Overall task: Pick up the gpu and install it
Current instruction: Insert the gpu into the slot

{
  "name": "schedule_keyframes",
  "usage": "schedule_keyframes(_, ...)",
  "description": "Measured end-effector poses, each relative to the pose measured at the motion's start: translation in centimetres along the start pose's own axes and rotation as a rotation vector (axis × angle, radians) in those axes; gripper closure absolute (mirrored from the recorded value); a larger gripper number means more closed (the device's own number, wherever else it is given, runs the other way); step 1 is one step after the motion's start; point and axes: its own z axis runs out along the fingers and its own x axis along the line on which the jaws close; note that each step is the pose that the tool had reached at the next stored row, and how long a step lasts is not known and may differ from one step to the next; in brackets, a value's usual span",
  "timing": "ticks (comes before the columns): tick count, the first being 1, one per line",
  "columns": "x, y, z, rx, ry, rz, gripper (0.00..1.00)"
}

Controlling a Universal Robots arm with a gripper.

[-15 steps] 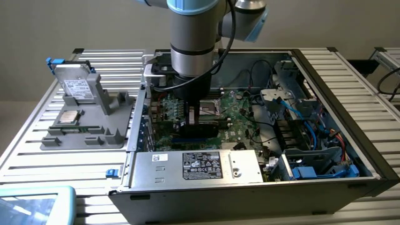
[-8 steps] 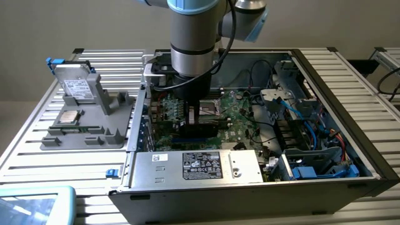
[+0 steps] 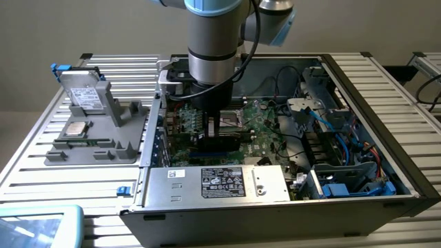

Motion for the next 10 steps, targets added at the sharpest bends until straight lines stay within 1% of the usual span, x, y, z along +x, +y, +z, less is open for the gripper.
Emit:
schedule_keyframes(3,0.01,0.0,0.03,-0.0008,-0.0035,0.0,0.72)
schedule_keyframes(10,0.09,-0.04,0.06,-0.001,-0.0039,0.0,0.72)
